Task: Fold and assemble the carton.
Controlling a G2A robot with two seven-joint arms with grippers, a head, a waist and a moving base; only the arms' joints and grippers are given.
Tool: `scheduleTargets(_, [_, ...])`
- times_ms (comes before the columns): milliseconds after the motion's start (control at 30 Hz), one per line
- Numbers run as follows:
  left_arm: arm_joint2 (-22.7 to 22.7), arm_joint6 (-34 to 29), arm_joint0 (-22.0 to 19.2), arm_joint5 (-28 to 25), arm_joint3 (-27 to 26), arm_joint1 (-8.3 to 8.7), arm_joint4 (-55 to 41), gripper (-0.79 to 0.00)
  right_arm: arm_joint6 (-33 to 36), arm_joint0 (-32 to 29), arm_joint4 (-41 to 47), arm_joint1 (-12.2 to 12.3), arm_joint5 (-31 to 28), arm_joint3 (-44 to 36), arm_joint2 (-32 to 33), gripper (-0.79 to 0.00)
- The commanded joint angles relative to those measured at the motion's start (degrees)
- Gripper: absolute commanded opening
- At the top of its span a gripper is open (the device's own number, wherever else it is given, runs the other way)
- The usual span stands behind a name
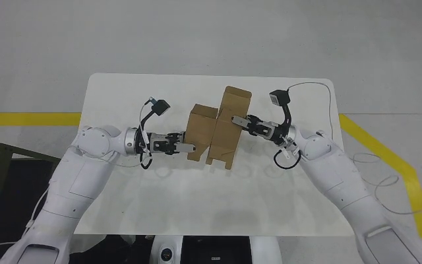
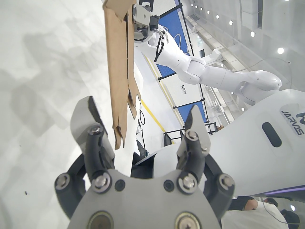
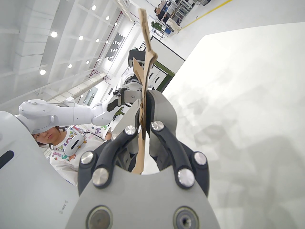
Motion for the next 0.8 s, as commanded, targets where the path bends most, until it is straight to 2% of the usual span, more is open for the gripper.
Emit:
scheduleTargets(0, [-0.1, -0.1, -0.1, 0.1, 0.3, 0.05, 0.0, -0.785, 0.2, -0.2, 0.1, -0.1, 0.1, -0.1, 0.2, -0.785])
scheduleTargets(200, [0.0, -0.3, -0.3, 1.1, 1.1, 0.14, -0.2, -0.785, 0.7, -0.6, 0.0, -0.2, 0.3, -0.5, 0.9, -0.785])
scheduleTargets(233, [0.0, -0.3, -0.4, 1.4, 1.2, 0.14, -0.6, -0.785, 0.8, -0.7, 0.0, -0.2, 0.4, -0.6, 1.0, -0.705])
scheduleTargets(267, [0.0, -0.4, -0.5, 1.6, 1.3, 0.15, -0.8, -0.785, 0.9, -0.7, 0.0, -0.2, 0.4, -0.6, 1.2, -0.508])
scheduleTargets(300, [0.0, -0.5, -0.6, 1.7, 1.4, 0.16, -0.9, -0.785, 1.0, -0.8, 0.1, -0.2, 0.6, -0.6, 1.4, -0.114])
scheduleTargets(333, [0.0, -0.6, -0.7, 1.8, 1.5, 0.17, -1.0, -0.785, 1.1, -0.8, 0.1, -0.2, 0.6, -0.6, 1.5, 0.0])
scheduleTargets(433, [0.0, -1.1, -1.1, 2.5, 2.0, 0.23, -1.2, -0.785, 2.6, -0.9, 0.5, 0.0, 0.5, -0.4, 2.4, 0.0])
scheduleTargets(600, [0.1, -4.6, -2.4, 4.6, 2.6, 0.55, -2.0, -0.785, 9.1, -1.0, 2.6, 1.2, 0.6, 0.7, 5.1, 0.0])
scheduleTargets(767, [1.9, -7.0, -4.4, 7.0, 0.7, 1.37, 0.4, -0.785, 14.0, -2.0, 3.9, 3.1, 4.1, -0.6, 8.0, 0.0])
